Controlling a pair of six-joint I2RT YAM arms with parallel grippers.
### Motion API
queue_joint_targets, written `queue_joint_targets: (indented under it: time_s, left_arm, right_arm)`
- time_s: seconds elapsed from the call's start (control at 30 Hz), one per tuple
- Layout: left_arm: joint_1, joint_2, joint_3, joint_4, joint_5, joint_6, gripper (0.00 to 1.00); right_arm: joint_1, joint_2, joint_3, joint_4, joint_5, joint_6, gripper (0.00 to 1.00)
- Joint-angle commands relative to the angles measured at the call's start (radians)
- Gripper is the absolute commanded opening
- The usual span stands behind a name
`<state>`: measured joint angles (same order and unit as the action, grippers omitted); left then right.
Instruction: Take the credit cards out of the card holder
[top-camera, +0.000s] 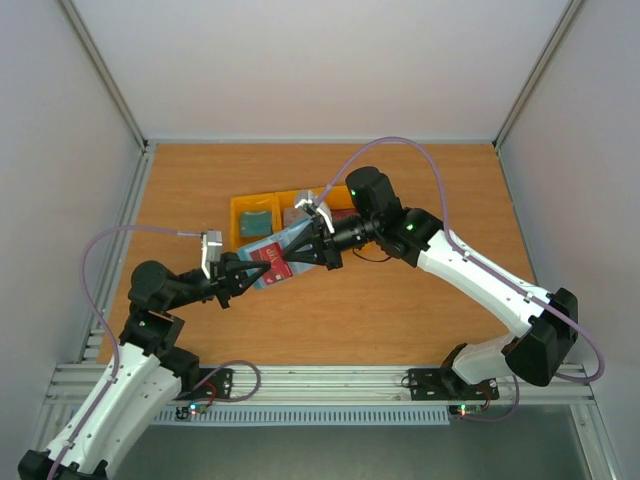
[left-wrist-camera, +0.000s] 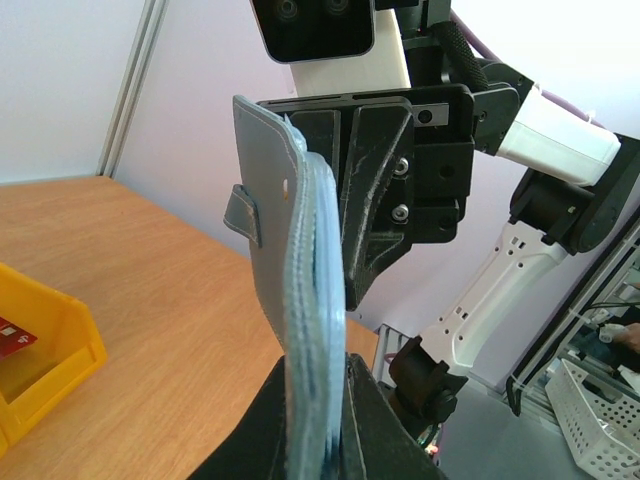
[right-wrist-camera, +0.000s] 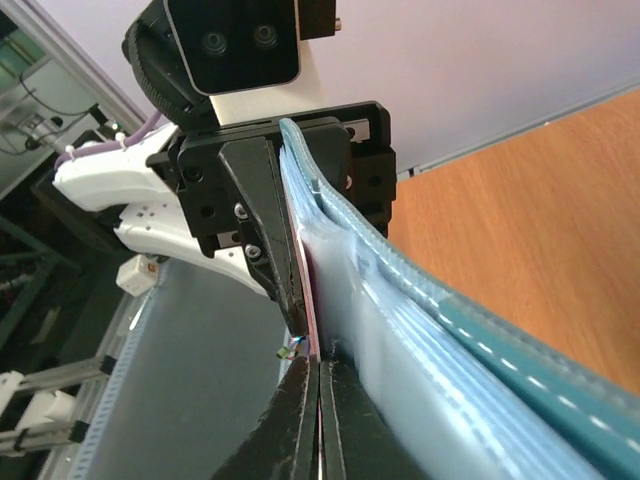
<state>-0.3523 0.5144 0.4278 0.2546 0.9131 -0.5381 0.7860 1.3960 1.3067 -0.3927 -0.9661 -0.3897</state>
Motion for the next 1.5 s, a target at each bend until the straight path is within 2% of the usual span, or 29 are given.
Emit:
queue_joint_targets:
  time_s: [0.0,0.1,0.2,0.3,0.33,0.47,0.67,0.97,1.1,1.2,1.23,1.37,1.47]
  left_arm:
    - [-0.008,0.000,0.018,0.098,0.008,0.007,0.00]
    - [-0.008,-0.003,0.016,0.098,0.015,-0.009,0.00]
    - [-0.008,-0.009,0.010,0.088,0.004,-0.054,0.15]
    - [-0.009,-0.015,0.001,0.092,-0.008,-0.090,0.19]
    - [-0.008,-0.016,0.000,0.094,-0.008,-0.092,0.19]
    - [-0.008,-0.017,-0.001,0.098,-0.004,-0.094,0.07]
    - [-0.008,-0.016,0.000,0.097,-0.004,-0.096,0.07]
    - [-0.008,-0.010,0.002,0.095,-0.006,-0.097,0.12]
    - [-0.008,-0.009,0.002,0.097,-0.004,-0.095,0.01]
    - [-0.008,-0.007,0.001,0.098,-0.004,-0.090,0.00]
    - [-0.008,-0.005,0.000,0.099,-0.004,-0.088,0.00]
    - [-0.008,-0.005,-0.001,0.103,-0.005,-0.086,0.00]
    - [-0.008,-0.005,-0.003,0.102,-0.007,-0.083,0.00]
  right_arm:
    - [0.041,0.032,0.009,0.014,-0.033,0.016,0.01]
    - [0.041,0.036,0.008,0.035,-0.014,0.041,0.01]
    - [0.027,0.020,0.001,0.049,-0.001,0.053,0.01]
    - [-0.025,0.000,-0.029,0.101,-0.031,0.109,0.01]
    - [-0.039,-0.005,-0.030,0.096,-0.030,0.111,0.01]
    - [-0.048,-0.019,-0.016,0.043,-0.012,0.071,0.01]
    - [-0.081,-0.044,-0.018,-0.010,0.006,0.037,0.01]
    - [-0.107,-0.050,-0.017,-0.051,-0.011,0.006,0.01]
    - [-0.100,-0.031,-0.019,-0.014,-0.049,0.038,0.01]
    - [-0.086,-0.018,-0.016,-0.016,-0.046,0.031,0.01]
    - [-0.084,-0.012,-0.017,-0.010,-0.058,0.035,0.03]
    - [-0.075,0.003,-0.024,0.045,-0.123,0.067,0.21]
    - [-0.058,0.011,-0.018,0.037,-0.101,0.059,0.23]
